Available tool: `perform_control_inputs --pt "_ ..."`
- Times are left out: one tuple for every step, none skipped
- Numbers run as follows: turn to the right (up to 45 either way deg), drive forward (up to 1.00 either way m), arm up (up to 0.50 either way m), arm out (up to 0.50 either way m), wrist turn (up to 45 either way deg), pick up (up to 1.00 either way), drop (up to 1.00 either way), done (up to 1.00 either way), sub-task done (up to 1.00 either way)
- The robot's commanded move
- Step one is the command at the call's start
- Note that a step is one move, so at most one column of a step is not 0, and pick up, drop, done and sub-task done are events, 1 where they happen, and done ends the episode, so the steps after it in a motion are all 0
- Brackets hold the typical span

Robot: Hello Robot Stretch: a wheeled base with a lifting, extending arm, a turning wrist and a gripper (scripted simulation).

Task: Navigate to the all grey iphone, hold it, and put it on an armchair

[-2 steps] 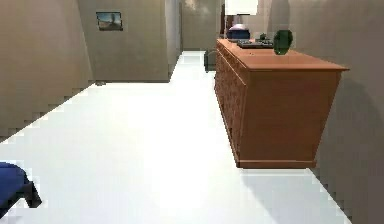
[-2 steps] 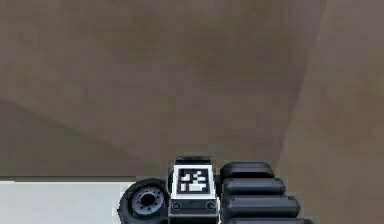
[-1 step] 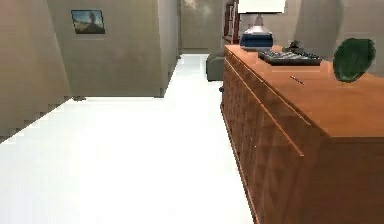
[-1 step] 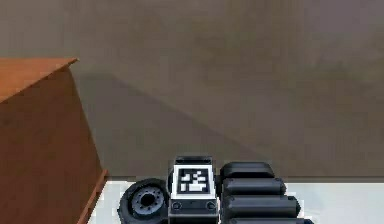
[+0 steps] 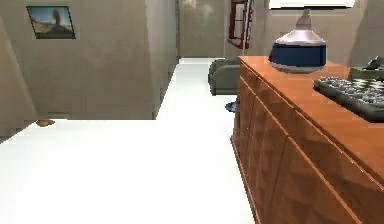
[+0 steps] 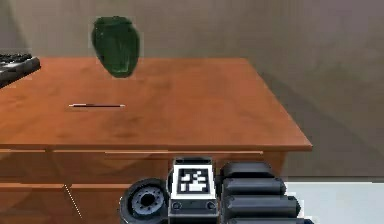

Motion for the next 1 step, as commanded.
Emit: perform_control_inputs --pt "0.0 1.00 0.00 0.00 0.0 0.00 0.00 0.00 0.00"
